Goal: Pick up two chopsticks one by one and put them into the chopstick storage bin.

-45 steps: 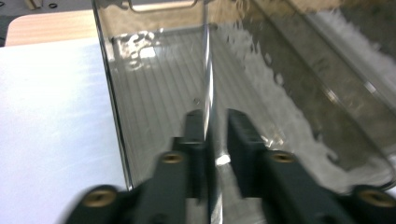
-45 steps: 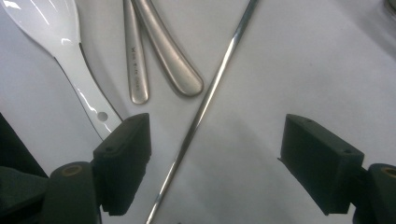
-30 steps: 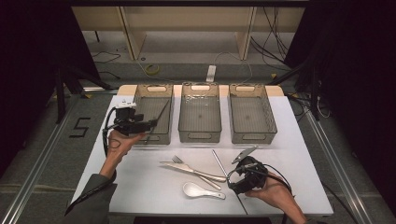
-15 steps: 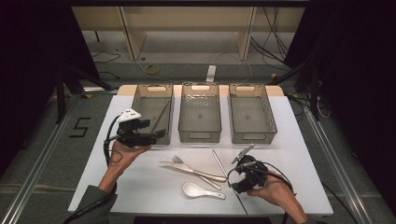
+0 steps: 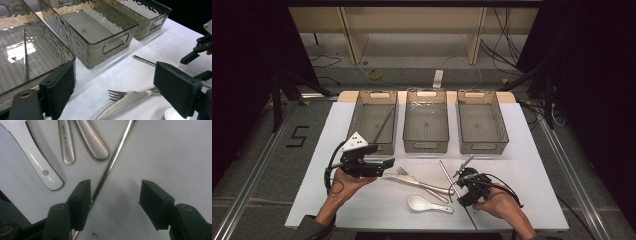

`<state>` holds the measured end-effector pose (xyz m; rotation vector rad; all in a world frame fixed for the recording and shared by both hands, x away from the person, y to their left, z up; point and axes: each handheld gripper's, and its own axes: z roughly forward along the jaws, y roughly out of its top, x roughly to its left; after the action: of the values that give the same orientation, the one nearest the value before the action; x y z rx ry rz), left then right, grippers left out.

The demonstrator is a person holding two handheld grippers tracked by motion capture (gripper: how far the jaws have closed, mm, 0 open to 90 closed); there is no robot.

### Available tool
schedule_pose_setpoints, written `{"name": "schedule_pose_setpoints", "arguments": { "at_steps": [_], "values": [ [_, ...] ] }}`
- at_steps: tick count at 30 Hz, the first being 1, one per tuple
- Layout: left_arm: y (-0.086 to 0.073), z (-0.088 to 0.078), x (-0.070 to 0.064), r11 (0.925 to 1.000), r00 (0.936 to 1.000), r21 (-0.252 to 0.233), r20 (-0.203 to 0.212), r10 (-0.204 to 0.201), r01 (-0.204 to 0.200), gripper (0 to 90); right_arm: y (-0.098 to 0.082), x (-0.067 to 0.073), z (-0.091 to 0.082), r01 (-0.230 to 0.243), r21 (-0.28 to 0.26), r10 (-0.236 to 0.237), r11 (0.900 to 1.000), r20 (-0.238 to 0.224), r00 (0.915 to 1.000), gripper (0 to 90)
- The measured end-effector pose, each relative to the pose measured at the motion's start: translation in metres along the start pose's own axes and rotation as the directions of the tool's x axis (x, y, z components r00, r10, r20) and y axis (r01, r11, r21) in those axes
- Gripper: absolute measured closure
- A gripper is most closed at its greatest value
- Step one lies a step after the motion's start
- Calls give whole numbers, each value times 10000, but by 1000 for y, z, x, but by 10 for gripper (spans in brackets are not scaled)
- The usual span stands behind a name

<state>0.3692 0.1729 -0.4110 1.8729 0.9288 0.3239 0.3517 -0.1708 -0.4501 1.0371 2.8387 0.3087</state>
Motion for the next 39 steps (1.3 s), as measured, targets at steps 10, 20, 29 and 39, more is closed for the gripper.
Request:
{"name": "schedule_pose_setpoints", "arguments": {
  "at_steps": [10, 20, 29, 39],
  "values": [
    [-8, -5, -9, 9999, 9998, 148, 192, 46, -49, 162, 6, 5, 3, 304, 212, -301, 9993, -127, 9995, 570],
    [-11, -6, -14, 9997, 9997, 214, 196, 121, -125, 160, 12, 8, 8, 443, 655, -433, 9969, -164, 9989, 671],
    [-12, -6, -15, 9994, 9994, 256, 283, 222, -230, 159, 16, 6, 8, 597, 848, -583, 9946, -187, 9981, 797],
    [-12, -6, -16, 9992, 9991, 282, 327, 284, -294, 160, 19, 1, 9, 358, 1122, -333, 9930, -234, 9992, 866]
  ]
}}
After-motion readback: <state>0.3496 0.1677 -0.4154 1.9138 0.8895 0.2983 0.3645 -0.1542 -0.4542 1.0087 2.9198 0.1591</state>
